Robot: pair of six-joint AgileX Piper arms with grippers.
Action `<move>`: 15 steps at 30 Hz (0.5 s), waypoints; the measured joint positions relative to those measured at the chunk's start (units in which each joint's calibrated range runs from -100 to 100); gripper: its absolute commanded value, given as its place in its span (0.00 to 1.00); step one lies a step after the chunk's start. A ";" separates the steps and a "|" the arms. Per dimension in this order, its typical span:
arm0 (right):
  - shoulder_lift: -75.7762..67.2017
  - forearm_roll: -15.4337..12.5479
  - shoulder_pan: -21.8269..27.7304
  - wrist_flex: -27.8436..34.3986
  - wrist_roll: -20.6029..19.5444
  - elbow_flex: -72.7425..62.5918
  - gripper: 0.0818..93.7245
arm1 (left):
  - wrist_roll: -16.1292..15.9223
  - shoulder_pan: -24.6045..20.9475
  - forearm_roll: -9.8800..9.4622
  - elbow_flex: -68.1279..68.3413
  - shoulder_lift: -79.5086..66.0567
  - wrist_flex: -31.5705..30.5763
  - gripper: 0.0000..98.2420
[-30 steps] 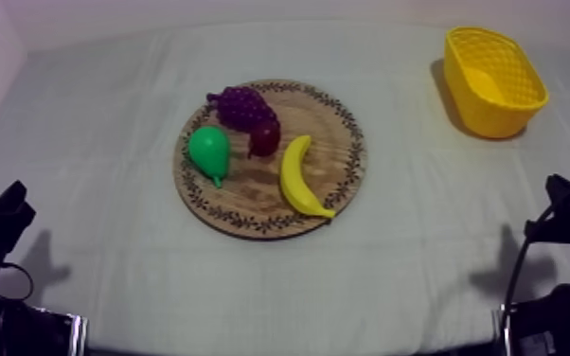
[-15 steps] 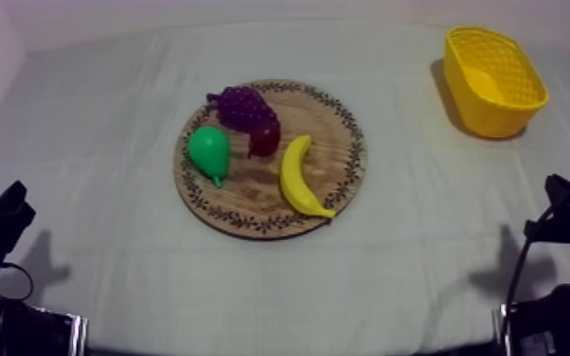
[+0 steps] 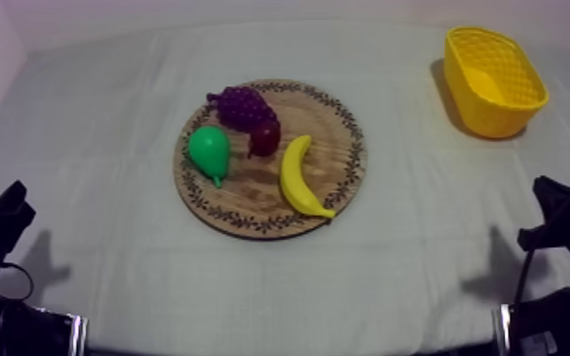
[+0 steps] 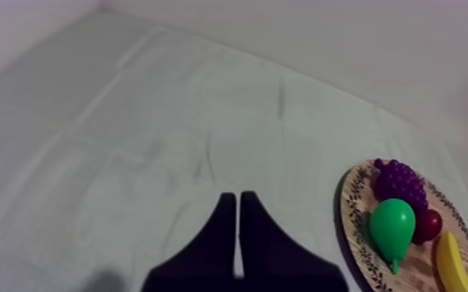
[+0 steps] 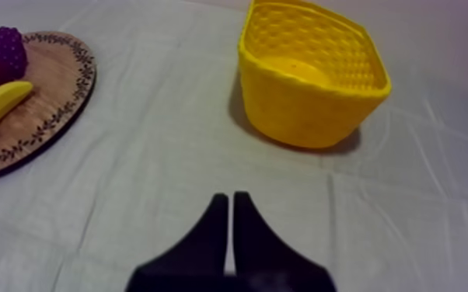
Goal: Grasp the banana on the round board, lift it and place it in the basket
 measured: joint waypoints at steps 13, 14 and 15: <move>21.59 0.89 -4.24 -14.34 -8.86 -10.48 0.00 | 0.00 0.00 0.00 0.00 0.00 0.00 0.00; 24.12 1.28 -4.88 -13.83 -9.51 -12.80 0.00 | 0.00 0.00 0.00 0.00 0.00 0.00 0.00; 26.68 1.72 -5.41 -12.94 -10.66 -14.76 0.00 | 0.00 0.00 0.00 0.00 0.00 0.00 0.00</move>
